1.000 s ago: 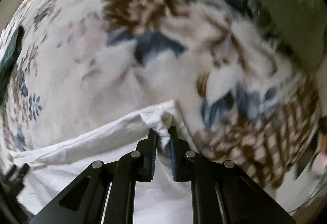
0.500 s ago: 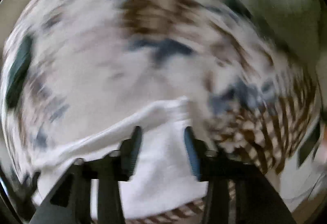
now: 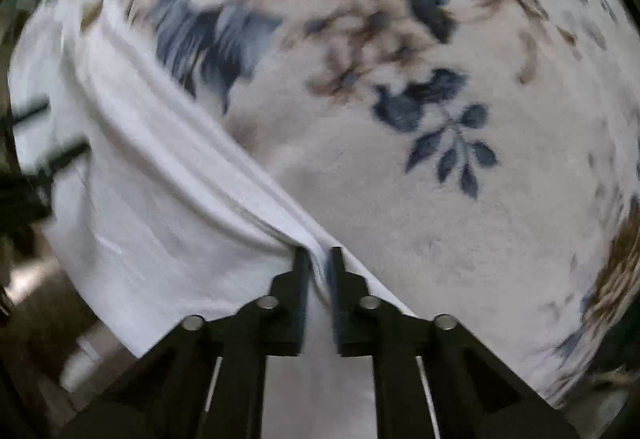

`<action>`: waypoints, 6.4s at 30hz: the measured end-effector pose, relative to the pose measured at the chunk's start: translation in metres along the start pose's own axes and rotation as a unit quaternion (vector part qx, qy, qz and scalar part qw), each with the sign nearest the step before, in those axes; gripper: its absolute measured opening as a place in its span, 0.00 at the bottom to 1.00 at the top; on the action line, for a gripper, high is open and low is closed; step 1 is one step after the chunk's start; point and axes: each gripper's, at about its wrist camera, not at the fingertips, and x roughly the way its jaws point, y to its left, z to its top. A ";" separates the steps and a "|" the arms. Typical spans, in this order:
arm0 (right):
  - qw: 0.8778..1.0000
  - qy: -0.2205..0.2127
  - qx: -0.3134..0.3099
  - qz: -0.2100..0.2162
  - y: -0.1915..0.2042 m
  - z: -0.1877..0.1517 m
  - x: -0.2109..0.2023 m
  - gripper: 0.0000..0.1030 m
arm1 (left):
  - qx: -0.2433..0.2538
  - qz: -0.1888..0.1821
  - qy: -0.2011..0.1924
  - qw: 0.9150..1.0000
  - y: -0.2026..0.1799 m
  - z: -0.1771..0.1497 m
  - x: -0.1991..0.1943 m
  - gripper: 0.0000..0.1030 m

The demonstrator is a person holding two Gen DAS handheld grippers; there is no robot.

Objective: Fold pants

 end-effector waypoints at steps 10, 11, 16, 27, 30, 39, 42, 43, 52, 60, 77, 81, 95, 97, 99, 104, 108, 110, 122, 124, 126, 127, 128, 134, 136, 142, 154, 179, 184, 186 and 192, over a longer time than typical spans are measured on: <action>0.982 0.016 0.172 0.078 -0.039 -0.002 -0.009 0.33 | -0.040 -0.028 0.009 0.999 0.041 -0.002 -0.004 0.93; 0.982 -0.002 0.176 0.076 -0.041 0.000 -0.022 0.46 | -0.044 -0.029 0.004 0.999 0.047 -0.002 -0.009 0.93; 0.971 -0.110 0.142 0.157 0.002 0.032 -0.075 0.76 | -0.067 -0.003 -0.024 0.997 0.092 0.003 -0.030 0.93; 0.928 0.064 0.141 0.338 0.129 0.184 0.037 0.76 | -0.110 0.062 0.013 0.992 0.189 0.030 0.021 0.93; 0.913 0.138 0.116 0.366 0.149 0.193 0.060 0.58 | -0.114 0.040 0.026 0.992 0.198 0.030 0.029 0.93; 0.910 0.176 0.159 0.341 0.156 0.218 0.084 0.12 | -0.106 0.015 0.043 0.993 0.202 0.029 0.041 0.95; 0.901 0.148 0.201 0.355 0.124 0.219 0.065 0.12 | -0.103 0.002 0.040 0.994 0.207 0.030 0.042 0.96; 0.905 0.143 0.201 0.346 0.112 0.215 0.060 0.13 | -0.102 0.000 0.044 0.994 0.207 0.029 0.043 0.96; 0.901 0.187 0.162 0.357 0.121 0.219 0.070 0.50 | -0.106 -0.019 0.055 0.993 0.228 0.036 0.035 0.96; 0.925 0.159 0.163 0.305 0.125 0.233 0.065 0.09 | -0.078 -0.016 0.052 0.995 0.236 0.043 0.030 0.96; 0.896 -0.203 0.381 0.109 -0.026 -0.009 -0.094 0.91 | -0.013 -0.087 -0.010 0.996 0.152 0.058 -0.041 0.96; 0.836 -0.190 0.507 0.082 -0.070 -0.139 -0.074 0.91 | 0.031 -0.101 -0.014 0.994 0.087 0.040 -0.054 0.96; 0.603 -0.316 0.689 0.247 -0.165 -0.361 0.047 0.89 | 0.152 -0.091 0.016 0.984 -0.097 -0.012 -0.054 0.96; 0.583 -0.344 0.687 0.264 -0.167 -0.365 0.053 0.83 | 0.154 -0.082 0.018 0.984 -0.107 -0.010 -0.051 0.96; 0.572 -0.373 0.678 0.273 -0.162 -0.365 0.053 0.60 | 0.155 -0.076 0.018 0.985 -0.115 -0.009 -0.049 0.96; 0.565 -0.424 0.636 0.310 -0.154 -0.366 0.056 0.37 | 0.162 -0.062 0.016 0.985 -0.131 -0.011 -0.051 0.96; 0.560 -0.413 0.622 0.359 -0.169 -0.348 0.083 0.39 | 0.170 -0.056 0.022 0.984 -0.148 -0.018 -0.046 0.96; 0.558 -0.412 0.618 0.370 -0.177 -0.330 0.093 0.39 | 0.165 -0.060 0.031 0.984 -0.166 -0.018 -0.038 0.96; 0.575 -0.420 0.605 0.356 -0.179 -0.287 0.097 0.11 | 0.116 -0.105 0.056 0.986 -0.160 -0.032 0.008 1.00; 0.575 -0.403 0.607 0.371 -0.185 -0.282 0.103 0.13 | 0.108 -0.104 0.051 0.987 -0.158 -0.033 0.011 1.00; 0.579 -0.397 0.608 0.371 -0.190 -0.274 0.103 0.13 | 0.104 -0.101 0.046 0.988 -0.155 -0.035 0.019 1.00; 0.586 -0.396 0.606 0.363 -0.191 -0.270 0.101 0.12 | 0.105 -0.099 0.050 0.988 -0.158 -0.035 0.020 1.00; 0.593 -0.395 0.606 0.353 -0.191 -0.268 0.098 0.11 | 0.106 -0.099 0.051 0.988 -0.153 -0.036 0.020 1.00; 0.620 -0.395 0.610 0.294 -0.180 -0.268 0.061 0.08 | 0.120 -0.074 0.020 0.990 -0.148 -0.024 -0.001 1.00; 0.633 -0.403 0.600 0.278 -0.175 -0.265 0.041 0.08 | 0.098 -0.075 0.014 0.992 -0.131 -0.023 -0.011 1.00; 0.670 -0.430 0.563 0.220 -0.139 -0.235 -0.024 0.06 | 0.026 -0.096 0.000 0.995 -0.055 -0.026 -0.035 1.00; 0.817 -0.427 0.370 0.114 0.088 -0.065 -0.100 0.06 | -0.080 -0.071 -0.010 0.994 0.172 -0.046 -0.051 1.00; 0.912 -0.233 0.320 0.111 0.216 -0.007 -0.046 0.73 | -0.134 -0.126 -0.060 0.981 0.265 -0.037 -0.060 1.00; 0.907 -0.130 0.400 0.023 0.127 -0.050 -0.001 0.73 | -0.030 -0.088 -0.036 0.995 0.179 -0.025 -0.015 1.00; 0.913 -0.086 0.398 0.020 0.114 -0.062 0.020 0.70 | -0.002 -0.046 -0.016 0.999 0.167 -0.031 0.004 1.00; 0.912 -0.028 0.402 0.073 0.101 -0.122 0.040 0.70 | 0.002 -0.024 0.030 0.999 0.190 -0.057 0.032 1.00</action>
